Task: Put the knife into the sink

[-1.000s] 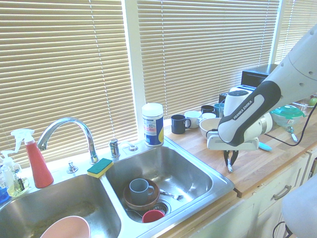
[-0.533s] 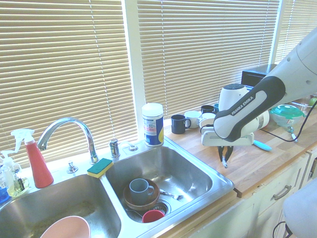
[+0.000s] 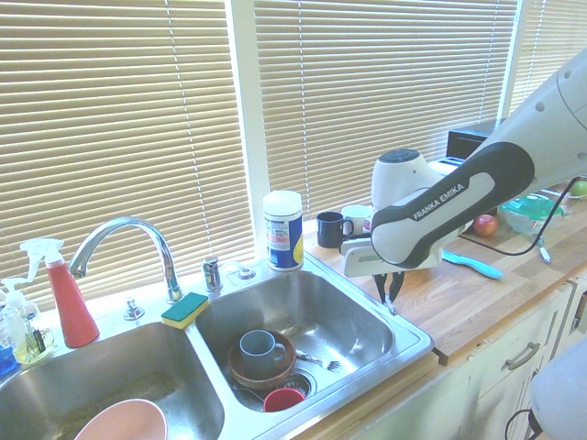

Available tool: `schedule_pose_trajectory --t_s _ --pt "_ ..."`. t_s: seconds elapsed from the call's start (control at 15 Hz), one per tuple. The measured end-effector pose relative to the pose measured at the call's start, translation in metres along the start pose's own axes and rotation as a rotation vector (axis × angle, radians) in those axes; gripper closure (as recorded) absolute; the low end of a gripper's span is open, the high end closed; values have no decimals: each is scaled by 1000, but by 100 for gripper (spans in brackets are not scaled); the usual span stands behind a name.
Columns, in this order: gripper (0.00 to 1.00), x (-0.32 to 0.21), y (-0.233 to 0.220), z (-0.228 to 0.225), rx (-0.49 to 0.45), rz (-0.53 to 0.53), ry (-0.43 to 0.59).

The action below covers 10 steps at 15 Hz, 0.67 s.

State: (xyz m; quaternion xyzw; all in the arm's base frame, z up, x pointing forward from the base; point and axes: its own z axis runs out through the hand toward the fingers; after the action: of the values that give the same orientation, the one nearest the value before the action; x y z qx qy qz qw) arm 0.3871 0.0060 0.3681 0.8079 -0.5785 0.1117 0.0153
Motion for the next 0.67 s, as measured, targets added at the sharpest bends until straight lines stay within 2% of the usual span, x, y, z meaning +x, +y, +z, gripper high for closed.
schedule_pose_trajectory --t_s 0.27,0.53,0.67 --pt "100 -41 -41 -33 23 -147 13" --pt "100 -64 -66 -25 29 -349 -39" --pt "100 -66 -72 -18 32 -391 -46"
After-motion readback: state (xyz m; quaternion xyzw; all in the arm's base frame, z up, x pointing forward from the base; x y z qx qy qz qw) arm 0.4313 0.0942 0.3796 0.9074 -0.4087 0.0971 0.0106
